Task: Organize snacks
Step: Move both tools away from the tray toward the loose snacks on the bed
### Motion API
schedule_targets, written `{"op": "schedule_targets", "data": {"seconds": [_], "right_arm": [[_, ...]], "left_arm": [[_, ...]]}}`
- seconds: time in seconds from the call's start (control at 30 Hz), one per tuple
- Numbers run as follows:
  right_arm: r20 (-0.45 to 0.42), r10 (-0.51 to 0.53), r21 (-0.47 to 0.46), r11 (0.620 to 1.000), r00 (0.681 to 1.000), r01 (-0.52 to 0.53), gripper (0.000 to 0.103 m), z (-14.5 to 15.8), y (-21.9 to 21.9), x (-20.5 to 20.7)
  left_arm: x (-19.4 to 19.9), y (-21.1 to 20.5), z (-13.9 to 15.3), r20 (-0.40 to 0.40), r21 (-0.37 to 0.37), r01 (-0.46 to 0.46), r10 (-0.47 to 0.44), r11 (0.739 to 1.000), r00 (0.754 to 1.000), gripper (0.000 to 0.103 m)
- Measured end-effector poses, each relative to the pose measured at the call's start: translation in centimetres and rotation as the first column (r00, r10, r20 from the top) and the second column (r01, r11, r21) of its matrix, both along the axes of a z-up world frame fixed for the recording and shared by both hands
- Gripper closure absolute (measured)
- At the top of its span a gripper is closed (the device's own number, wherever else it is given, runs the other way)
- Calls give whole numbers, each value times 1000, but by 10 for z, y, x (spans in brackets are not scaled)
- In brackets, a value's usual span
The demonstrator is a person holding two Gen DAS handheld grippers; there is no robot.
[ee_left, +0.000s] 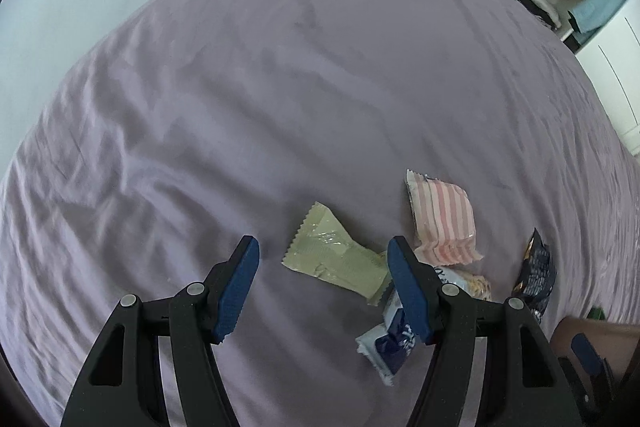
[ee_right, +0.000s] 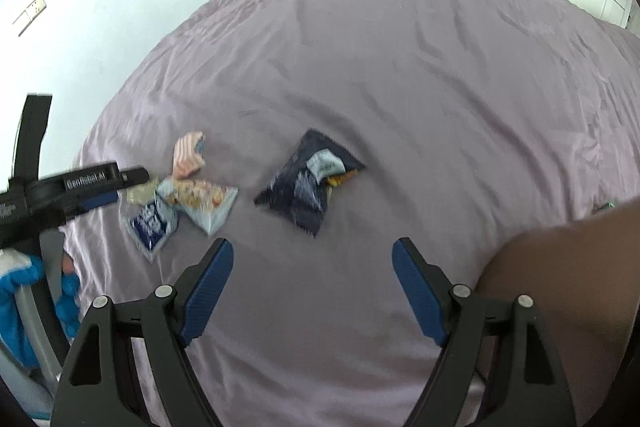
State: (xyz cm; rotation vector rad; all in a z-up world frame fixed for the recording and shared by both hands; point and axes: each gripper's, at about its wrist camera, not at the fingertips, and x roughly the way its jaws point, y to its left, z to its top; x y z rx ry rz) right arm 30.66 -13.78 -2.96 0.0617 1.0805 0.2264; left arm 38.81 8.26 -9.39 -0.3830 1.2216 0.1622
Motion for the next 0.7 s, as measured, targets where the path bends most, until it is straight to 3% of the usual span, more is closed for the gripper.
{"op": "schedule_targets", "data": {"seconds": [0.4, 0.7], "right_arm": [[-6, -91, 48, 995, 996, 91, 0, -13, 5, 38], [-28, -114, 48, 992, 993, 115, 0, -26, 6, 53]], "left_arm": [[23, -2, -18, -42, -40, -58, 56, 998, 998, 42], [24, -2, -22, -38, -22, -39, 38, 999, 999, 42]]}}
